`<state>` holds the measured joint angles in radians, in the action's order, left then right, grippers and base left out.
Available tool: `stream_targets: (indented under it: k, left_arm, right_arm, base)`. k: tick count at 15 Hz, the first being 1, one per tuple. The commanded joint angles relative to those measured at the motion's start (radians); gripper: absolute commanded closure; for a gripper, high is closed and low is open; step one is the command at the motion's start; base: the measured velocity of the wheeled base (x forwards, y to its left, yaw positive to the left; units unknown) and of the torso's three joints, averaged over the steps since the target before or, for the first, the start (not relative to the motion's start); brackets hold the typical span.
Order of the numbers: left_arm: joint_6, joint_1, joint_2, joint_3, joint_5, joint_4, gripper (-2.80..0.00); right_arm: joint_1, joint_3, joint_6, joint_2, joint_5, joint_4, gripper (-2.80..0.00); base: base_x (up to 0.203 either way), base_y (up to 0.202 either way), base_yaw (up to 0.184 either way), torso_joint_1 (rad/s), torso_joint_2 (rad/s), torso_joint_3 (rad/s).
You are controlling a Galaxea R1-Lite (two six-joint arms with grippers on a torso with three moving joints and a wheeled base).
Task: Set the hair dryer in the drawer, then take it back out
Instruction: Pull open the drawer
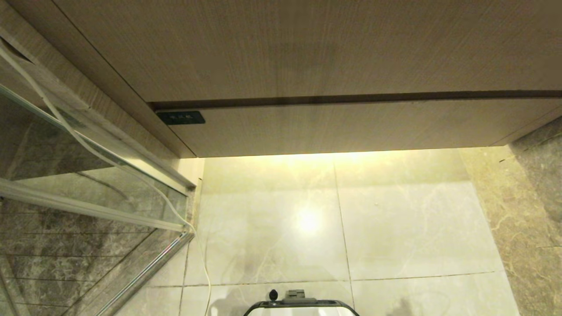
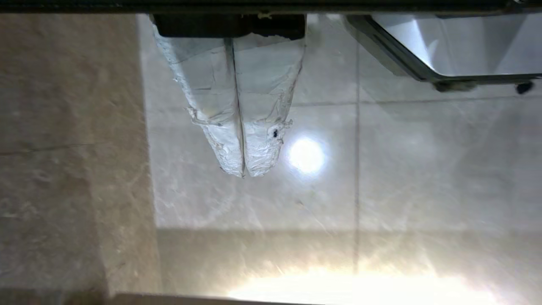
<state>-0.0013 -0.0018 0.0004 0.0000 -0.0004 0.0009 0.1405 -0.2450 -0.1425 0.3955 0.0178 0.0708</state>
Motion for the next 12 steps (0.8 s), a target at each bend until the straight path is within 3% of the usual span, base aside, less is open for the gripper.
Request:
stream_targets:
  k: [1, 3, 5, 7, 12]
  left_arm:
    - [0.0, 0.0, 0.0, 0.0, 0.0, -0.001, 0.0]
    - [0.0, 0.0, 0.0, 0.0, -0.001, -0.001, 0.0]
    - [0.0, 0.0, 0.0, 0.001, -0.001, -0.001, 0.0]
    - [0.0, 0.0, 0.0, 0.0, 0.0, -0.001, 0.0]
    - [0.0, 0.0, 0.0, 0.0, -0.001, -0.001, 0.0]
  right_arm:
    - [-0.113, 0.168, 0.027, -0.314, -0.032, 0.041, 0.0]
    - [-0.149, 0.266, 0.027, -0.406, -0.024, 0.088, 0.0]
    - [-0.214, 0.282, 0.005, -0.405, -0.023, 0.102, 0.0]
    - [-0.276, 0.285, 0.053, -0.433, 0.0, 0.051, 0.0]
    - [-0.286, 0.285, 0.06, -0.436, 0.006, 0.041, 0.0]
  base:
    - [0.0, 0.0, 0.0, 0.0, 0.0, 0.0]
    - [0.0, 0.0, 0.0, 0.0, 0.0, 0.0]
    - [0.0, 0.0, 0.0, 0.0, 0.0, 0.0]
    - [0.0, 0.0, 0.0, 0.0, 0.0, 0.0]
    - [0.0, 0.0, 0.0, 0.0, 0.0, 0.0]
